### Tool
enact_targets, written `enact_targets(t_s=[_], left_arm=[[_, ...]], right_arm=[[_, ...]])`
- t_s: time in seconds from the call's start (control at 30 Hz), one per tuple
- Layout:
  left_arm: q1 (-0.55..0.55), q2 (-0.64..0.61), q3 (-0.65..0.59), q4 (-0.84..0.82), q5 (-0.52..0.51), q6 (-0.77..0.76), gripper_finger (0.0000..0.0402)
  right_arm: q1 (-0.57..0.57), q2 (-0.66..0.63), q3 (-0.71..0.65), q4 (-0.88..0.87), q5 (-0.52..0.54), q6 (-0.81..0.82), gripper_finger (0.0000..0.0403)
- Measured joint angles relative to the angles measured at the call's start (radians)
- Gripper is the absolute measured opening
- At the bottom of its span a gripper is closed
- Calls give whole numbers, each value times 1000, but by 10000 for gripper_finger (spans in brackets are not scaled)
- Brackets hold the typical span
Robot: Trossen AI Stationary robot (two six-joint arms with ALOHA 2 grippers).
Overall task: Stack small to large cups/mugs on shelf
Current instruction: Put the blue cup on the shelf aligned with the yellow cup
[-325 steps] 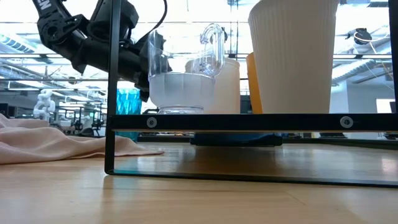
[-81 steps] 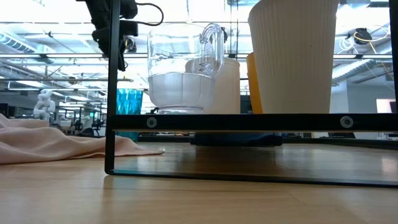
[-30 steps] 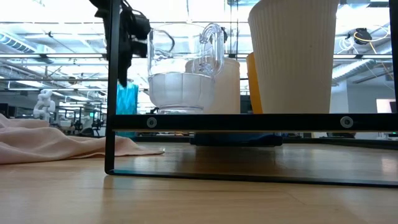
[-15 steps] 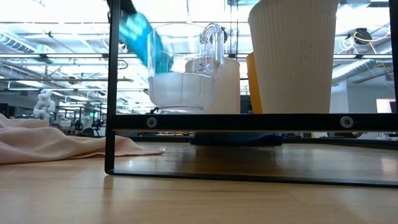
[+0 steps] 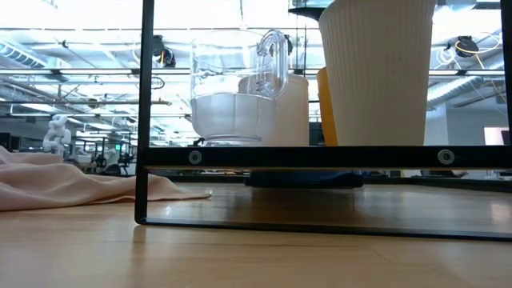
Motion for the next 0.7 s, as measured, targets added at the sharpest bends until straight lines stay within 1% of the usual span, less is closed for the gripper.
enact_targets(t_s=[0.1, 0.17, 0.3, 0.5, 0.57, 0.7], left_arm=[[-54, 15, 0, 62, 41, -80, 3], [-83, 28, 0, 59, 45, -109, 4], [-129, 43, -1, 63, 44, -138, 3], [-172, 67, -1, 113, 31, -175, 3], [-190, 81, -1, 156, 18, -190, 4], [-209, 114, -1, 198, 23, -197, 4]], right_arm=[[15, 43, 0, 88, -39, 16, 395], [26, 66, 0, 157, -48, 26, 393], [36, 87, 0, 245, -117, 60, 393], [63, 87, 0, 330, -119, 84, 392], [69, 87, 0, 358, -118, 85, 392], [73, 87, 0, 369, -116, 85, 392]])
